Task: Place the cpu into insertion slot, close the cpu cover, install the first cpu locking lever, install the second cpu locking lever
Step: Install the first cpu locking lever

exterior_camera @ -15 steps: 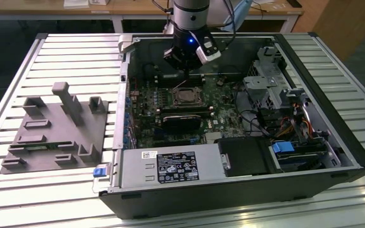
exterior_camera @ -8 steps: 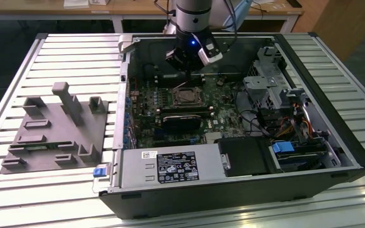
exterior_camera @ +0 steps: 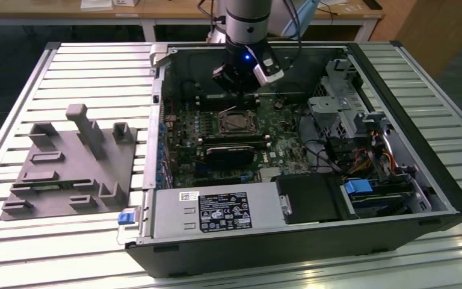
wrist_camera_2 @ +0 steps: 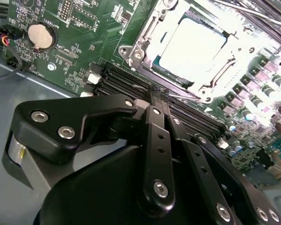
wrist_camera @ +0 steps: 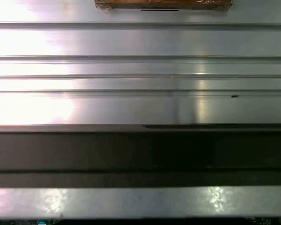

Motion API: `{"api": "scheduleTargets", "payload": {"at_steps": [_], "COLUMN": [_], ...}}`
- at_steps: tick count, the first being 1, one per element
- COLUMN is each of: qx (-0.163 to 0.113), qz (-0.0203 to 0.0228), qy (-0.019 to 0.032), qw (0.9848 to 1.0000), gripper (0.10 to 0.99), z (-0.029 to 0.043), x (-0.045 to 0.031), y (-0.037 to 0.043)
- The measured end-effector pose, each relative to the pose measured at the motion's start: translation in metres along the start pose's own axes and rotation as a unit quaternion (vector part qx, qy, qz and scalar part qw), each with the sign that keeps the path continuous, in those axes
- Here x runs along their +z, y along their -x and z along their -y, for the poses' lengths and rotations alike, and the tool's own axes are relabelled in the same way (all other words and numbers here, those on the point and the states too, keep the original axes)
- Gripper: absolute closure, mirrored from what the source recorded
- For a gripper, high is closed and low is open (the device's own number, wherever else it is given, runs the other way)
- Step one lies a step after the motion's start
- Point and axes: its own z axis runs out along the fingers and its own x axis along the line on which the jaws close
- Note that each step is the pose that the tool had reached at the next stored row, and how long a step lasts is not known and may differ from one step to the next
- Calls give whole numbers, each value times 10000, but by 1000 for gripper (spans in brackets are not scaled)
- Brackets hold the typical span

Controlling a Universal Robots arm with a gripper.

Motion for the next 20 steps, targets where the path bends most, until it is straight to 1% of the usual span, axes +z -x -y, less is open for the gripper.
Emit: {"api": "scheduleTargets", "payload": {"at_steps": [11,18,20], "qx": [-3,-3,-4], "qz": [-3,-2,-3], "qy": [0,-3,-22], "qw": [10000,10000,10000], "gripper": [980,980,980], "z": [8,9,9], "x": [148,159,172], "y": [25,27,29]}}
